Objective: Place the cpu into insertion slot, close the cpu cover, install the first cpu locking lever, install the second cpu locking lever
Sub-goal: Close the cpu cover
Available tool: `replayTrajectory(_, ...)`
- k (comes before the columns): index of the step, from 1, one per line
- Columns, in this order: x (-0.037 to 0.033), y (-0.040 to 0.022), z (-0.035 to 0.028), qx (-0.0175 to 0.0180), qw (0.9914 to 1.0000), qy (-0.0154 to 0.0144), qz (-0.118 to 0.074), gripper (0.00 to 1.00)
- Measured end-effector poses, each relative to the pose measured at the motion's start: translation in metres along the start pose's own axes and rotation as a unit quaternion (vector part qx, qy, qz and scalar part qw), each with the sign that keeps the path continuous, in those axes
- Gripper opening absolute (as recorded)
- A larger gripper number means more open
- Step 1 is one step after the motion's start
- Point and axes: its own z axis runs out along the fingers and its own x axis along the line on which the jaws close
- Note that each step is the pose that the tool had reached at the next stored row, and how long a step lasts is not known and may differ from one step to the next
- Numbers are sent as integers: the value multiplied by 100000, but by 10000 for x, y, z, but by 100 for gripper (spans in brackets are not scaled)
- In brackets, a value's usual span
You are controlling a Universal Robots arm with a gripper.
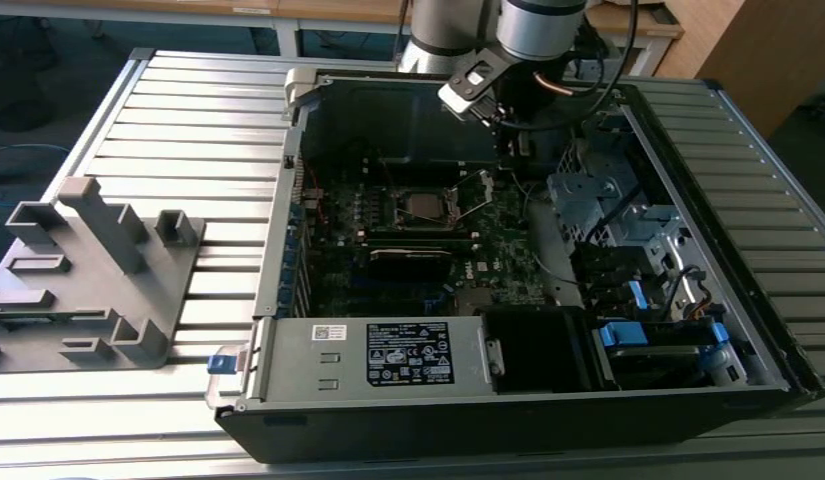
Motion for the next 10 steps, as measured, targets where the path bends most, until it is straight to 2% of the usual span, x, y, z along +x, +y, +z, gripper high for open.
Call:
replayTrajectory(3,1,45,2,1,100000,-2,-6,10)
replayTrajectory(8,1,47,7,-2,100000,3,-22,10)
replayTrajectory(10,2,51,24,93,99999,-314,-67,10)
